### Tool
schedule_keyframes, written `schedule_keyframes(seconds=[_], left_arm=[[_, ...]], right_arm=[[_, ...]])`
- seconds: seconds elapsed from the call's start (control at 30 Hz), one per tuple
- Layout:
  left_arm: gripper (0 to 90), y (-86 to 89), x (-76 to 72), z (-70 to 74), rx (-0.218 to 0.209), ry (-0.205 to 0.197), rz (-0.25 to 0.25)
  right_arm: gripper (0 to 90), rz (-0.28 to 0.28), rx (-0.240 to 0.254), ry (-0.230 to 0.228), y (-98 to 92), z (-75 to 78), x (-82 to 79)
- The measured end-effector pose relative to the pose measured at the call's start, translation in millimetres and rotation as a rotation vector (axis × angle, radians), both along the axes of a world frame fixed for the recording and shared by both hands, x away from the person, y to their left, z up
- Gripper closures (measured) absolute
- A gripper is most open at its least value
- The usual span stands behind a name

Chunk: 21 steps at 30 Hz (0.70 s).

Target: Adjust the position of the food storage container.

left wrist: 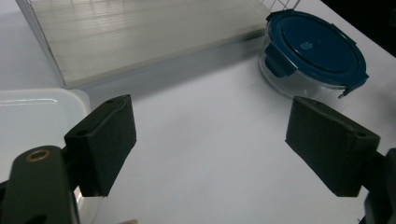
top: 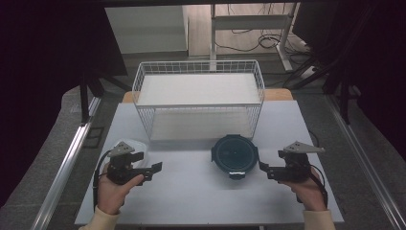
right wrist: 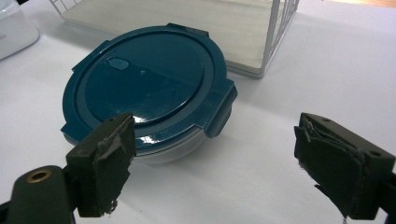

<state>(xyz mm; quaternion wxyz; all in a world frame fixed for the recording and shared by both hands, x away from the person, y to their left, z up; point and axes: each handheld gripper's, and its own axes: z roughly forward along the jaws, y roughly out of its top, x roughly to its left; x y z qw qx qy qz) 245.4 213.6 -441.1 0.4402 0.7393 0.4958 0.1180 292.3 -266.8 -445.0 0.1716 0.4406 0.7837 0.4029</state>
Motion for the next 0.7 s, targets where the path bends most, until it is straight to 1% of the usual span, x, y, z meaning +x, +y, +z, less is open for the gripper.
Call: schedule_keyframes(seconds=[0.13, 0.2, 0.3, 0.33, 0.43, 0.47, 0.6, 0.7], left_arm=[[15.5, 3.0, 0.3, 0.7, 0.001, -0.001, 0.001], [15.6, 5.4, -0.3, -0.2, -0.009, -0.001, 0.003], [15.6, 6.6, -1.0, -0.5, -0.008, 0.003, -0.004], [15.6, 5.5, -2.4, 0.2, -0.008, 0.001, -0.015], [15.6, 3.8, -3.2, 1.5, -0.007, 0.001, -0.026], [15.5, 2.5, -3.3, 2.7, -0.005, 0.000, -0.031], [15.4, -3.2, -3.4, 7.6, -0.001, -0.015, -0.057], [15.4, -7.4, -2.0, 7.3, 0.008, -0.013, -0.075]], right_arm=[[16.1, -0.012, 0.002, 0.012, -2.8, 2.5, 0.6], [17.3, -0.021, 0.012, 0.015, -4.7, 3.9, 1.2], [19.7, -0.029, 0.001, 0.025, -5.1, 4.4, 1.7], [20.3, -0.029, 0.002, 0.028, -5.2, 4.6, 1.4], [21.9, -0.033, 0.006, 0.033, -5.2, 5.4, 0.6], [23.1, -0.033, 0.015, 0.043, -5.5, 5.6, 0.1], [24.6, -0.034, 0.010, 0.050, -5.9, 5.0, -0.6], [26.2, -0.035, 0.010, 0.055, -8.4, 4.9, 0.1]])
